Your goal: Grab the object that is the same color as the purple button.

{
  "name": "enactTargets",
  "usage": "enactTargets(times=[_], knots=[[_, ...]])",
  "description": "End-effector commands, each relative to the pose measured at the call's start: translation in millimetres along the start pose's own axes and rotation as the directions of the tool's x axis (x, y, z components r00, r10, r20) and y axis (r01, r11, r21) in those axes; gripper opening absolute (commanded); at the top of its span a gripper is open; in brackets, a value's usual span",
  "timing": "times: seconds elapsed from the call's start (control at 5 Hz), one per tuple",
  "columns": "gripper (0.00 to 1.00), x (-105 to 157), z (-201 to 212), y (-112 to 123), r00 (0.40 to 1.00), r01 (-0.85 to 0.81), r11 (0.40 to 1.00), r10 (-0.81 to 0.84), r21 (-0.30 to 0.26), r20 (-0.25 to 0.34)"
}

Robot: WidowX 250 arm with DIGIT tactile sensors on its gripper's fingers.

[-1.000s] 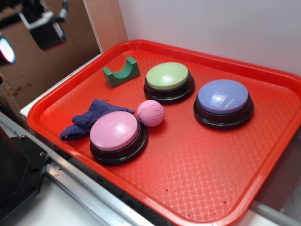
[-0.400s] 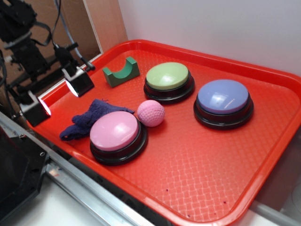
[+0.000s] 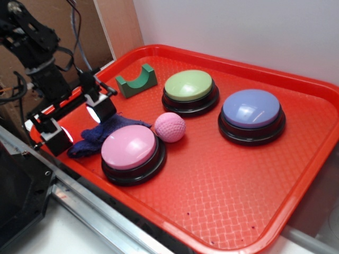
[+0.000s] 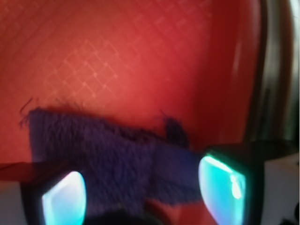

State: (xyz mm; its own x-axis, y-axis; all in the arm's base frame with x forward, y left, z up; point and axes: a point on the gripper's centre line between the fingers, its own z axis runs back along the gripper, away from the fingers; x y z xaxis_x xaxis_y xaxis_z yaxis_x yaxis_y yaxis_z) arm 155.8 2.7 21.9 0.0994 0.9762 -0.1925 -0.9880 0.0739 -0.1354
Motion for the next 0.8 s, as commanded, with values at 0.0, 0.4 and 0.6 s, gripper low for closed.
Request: enactTargets(times=[0.0, 0.4, 0.6], knots=[[1.0, -4.6, -12.3, -11.6, 0.999, 0.043, 0.999, -0.043, 0.003, -0.003], [0.0, -9.9, -15.0, -13.7, 0.998, 0.06, 0.998, -0.06, -0.003, 0.003], [0.0, -8.6, -11.8, -14.4, 0.998, 0.061, 0.998, -0.061, -0.012, 0.009]])
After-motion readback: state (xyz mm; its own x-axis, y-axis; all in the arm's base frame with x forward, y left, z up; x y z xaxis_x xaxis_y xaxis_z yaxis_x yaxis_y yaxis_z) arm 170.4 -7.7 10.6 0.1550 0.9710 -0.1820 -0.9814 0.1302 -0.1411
